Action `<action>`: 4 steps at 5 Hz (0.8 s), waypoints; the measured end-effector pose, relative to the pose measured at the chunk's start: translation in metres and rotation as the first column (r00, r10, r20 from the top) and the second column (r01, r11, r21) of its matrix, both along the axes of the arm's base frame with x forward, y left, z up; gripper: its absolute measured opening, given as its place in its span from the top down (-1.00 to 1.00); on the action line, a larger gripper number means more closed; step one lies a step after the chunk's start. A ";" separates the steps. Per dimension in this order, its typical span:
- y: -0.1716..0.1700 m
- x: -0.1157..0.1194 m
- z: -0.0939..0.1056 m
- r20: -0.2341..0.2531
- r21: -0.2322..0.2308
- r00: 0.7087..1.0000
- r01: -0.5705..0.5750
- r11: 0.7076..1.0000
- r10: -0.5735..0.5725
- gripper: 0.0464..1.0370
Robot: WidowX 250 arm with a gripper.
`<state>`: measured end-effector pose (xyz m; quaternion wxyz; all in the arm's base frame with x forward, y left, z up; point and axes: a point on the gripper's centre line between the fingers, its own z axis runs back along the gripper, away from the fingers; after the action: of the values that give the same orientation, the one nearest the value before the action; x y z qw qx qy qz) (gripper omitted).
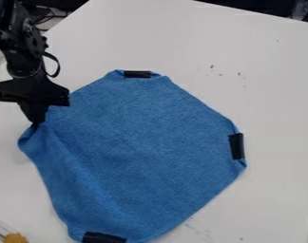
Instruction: Unfold the cloth from top right to bottom left
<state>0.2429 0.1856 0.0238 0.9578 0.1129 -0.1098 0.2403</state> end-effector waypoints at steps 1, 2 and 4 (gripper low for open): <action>0.003 -0.008 -0.010 0.002 -0.024 1.000 -0.021 0.999 0.021 0.93; 0.010 -0.012 -0.014 0.023 -0.035 0.999 -0.029 0.999 0.030 0.61; 0.027 -0.024 -0.014 0.035 -0.024 0.998 -0.052 0.998 0.053 -0.56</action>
<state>0.2186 0.2123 0.0093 0.9503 0.1004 -0.1213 0.2686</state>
